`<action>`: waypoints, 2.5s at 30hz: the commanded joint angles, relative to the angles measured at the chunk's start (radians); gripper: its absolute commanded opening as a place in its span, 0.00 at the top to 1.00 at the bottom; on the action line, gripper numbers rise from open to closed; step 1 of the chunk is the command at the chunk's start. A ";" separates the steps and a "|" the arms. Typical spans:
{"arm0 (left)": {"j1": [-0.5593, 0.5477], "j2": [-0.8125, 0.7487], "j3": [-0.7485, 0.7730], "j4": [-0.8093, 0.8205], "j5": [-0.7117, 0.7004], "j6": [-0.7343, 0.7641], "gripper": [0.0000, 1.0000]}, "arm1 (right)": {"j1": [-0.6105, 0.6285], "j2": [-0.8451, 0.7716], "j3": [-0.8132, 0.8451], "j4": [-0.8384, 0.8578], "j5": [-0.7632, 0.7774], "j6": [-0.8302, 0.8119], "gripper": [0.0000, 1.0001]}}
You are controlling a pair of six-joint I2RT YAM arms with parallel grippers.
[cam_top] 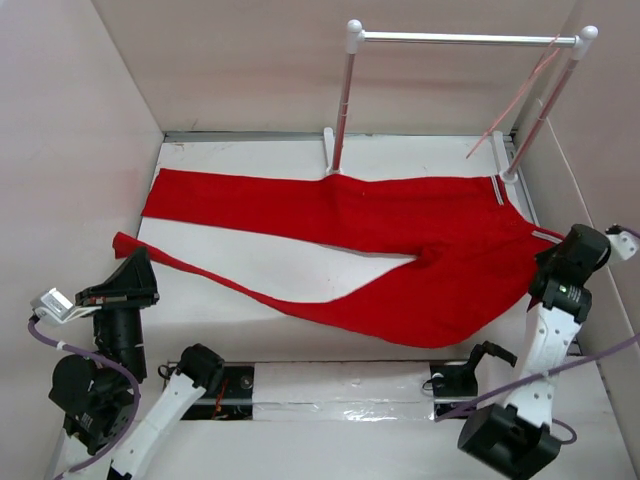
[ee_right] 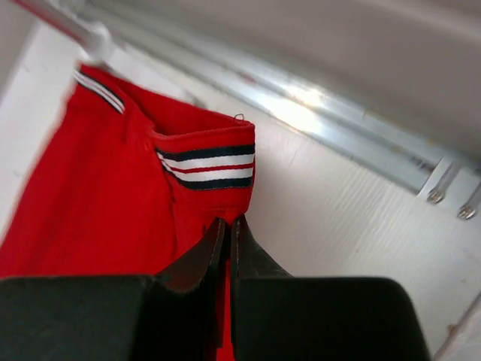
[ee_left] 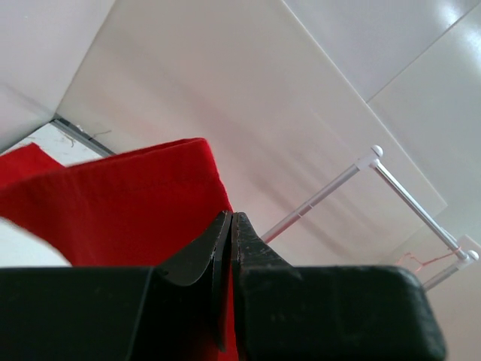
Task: Place the trousers on the hanger
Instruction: Fold the trousers at the center of the board.
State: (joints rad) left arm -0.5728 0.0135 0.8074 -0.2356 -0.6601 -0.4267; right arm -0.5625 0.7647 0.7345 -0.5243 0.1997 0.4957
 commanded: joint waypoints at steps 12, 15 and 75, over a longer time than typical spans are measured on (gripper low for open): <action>-0.143 0.039 0.079 -0.025 -0.290 0.028 1.00 | -0.004 -0.117 0.143 -0.143 0.142 -0.181 1.00; -0.186 0.080 0.088 -0.042 -0.392 0.029 1.00 | -0.004 -0.105 0.115 -0.057 0.107 -0.217 1.00; 0.751 1.795 0.733 0.050 -0.153 -0.072 1.00 | 0.240 1.056 0.759 0.480 -0.014 -0.181 1.00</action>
State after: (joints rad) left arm 0.1627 1.7756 1.4651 -0.2466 -0.7574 -0.5507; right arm -0.3210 1.8065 1.4006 -0.1715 0.1486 0.3359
